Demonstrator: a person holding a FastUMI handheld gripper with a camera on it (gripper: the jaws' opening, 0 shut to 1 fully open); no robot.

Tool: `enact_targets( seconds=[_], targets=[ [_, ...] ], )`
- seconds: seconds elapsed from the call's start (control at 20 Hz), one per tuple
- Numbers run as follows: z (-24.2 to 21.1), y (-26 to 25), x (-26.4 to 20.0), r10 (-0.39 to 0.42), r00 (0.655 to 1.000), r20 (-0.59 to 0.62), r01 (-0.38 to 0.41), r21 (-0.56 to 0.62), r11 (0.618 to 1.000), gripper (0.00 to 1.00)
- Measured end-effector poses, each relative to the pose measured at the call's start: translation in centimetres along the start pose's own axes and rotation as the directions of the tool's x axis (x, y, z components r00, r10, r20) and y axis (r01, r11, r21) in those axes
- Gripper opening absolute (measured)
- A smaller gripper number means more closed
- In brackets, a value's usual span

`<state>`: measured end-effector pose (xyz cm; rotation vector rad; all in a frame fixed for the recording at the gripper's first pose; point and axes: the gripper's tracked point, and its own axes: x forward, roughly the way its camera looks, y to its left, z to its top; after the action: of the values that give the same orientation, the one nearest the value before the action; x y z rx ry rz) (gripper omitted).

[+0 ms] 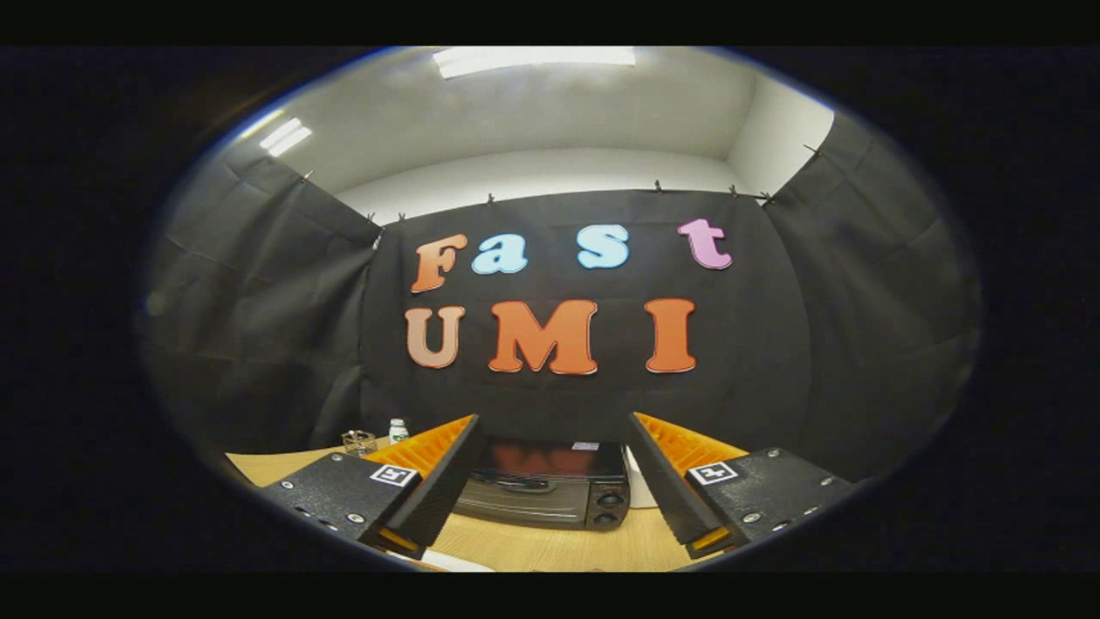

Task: Open the toaster oven, put the food inside, and close the toaster oven door.

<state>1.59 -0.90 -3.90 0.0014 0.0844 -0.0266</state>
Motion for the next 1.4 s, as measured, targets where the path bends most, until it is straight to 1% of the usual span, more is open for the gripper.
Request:
enact_targets(
  seconds=[0.2, 0.45, 0.65, 0.85, 1.05, 1.2, 1.4],
  targets=[
    [-1.8, -0.3, 0.9, -0.007, 0.999, -0.050, 0.008, 0.023, 1.000, 0.99],
    [-3.8, -0.6, 2.7, -0.027, 0.996, -0.083, 0.030, 0.032, 0.999, 0.99],
    [-6.2, 0.0, 4.3, -0.020, 0.992, -0.126, 0.024, 0.029, 0.999, 0.99],
    [-8.2, 0.9, 6.9, -0.004, 0.988, -0.154, 0.011, 0.043, 0.999, 0.99],
    [-10.3, 1.2, 10.2, -0.016, 0.983, -0.182, 0.023, 0.036, 0.999, 0.99],
    [-11.4, 2.5, 11.8, 0.005, 0.980, -0.198, 0.005, 0.047, 0.999, 0.99],
    [-14.4, 4.1, 13.6, 0.012, 0.972, -0.236, -0.009, 0.016, 1.000, 0.99]
  ],
)
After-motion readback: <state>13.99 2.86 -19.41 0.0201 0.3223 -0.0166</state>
